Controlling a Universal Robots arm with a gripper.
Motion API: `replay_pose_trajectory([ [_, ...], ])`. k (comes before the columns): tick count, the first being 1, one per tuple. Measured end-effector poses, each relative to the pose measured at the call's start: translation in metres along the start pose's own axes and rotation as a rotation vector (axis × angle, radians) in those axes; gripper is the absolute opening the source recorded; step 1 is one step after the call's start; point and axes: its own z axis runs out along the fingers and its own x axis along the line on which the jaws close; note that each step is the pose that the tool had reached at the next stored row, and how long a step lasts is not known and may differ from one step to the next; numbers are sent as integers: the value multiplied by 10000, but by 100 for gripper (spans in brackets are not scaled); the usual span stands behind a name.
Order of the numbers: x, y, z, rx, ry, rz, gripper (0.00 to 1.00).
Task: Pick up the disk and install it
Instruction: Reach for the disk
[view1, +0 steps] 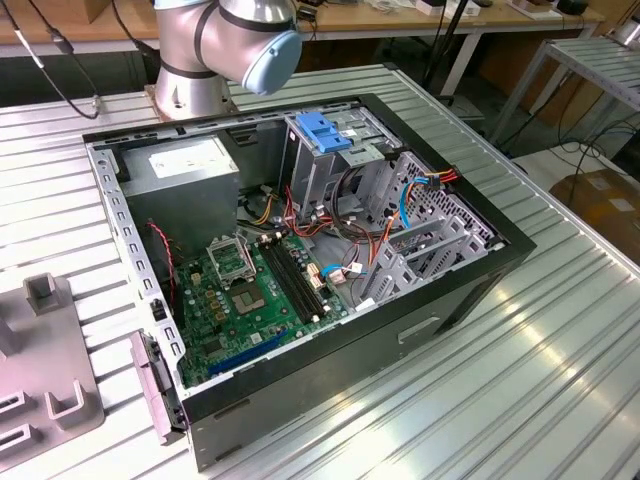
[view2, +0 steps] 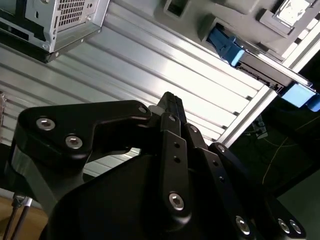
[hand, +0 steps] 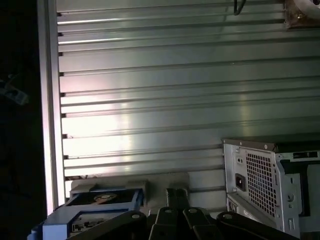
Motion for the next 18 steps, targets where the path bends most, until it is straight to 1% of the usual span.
replay_pose_trajectory([
  [2, 201, -15, -6, 1, 2, 2, 10],
  [4, 332, -45, -11, 1, 1, 1, 10],
  [6, 442, -107, -16, 0, 1, 0, 10],
  [8, 503, -144, -19, 0, 0, 1, 10],
  [9, 551, -172, -21, 0, 1, 1, 10],
  [11, 603, -200, -24, 1, 0, 0, 10],
  [13, 697, -239, -28, 1, 1, 1, 10],
  [15, 831, -299, -34, 1, 1, 0, 10],
  [18, 982, -379, -41, 1, 1, 1, 10],
])
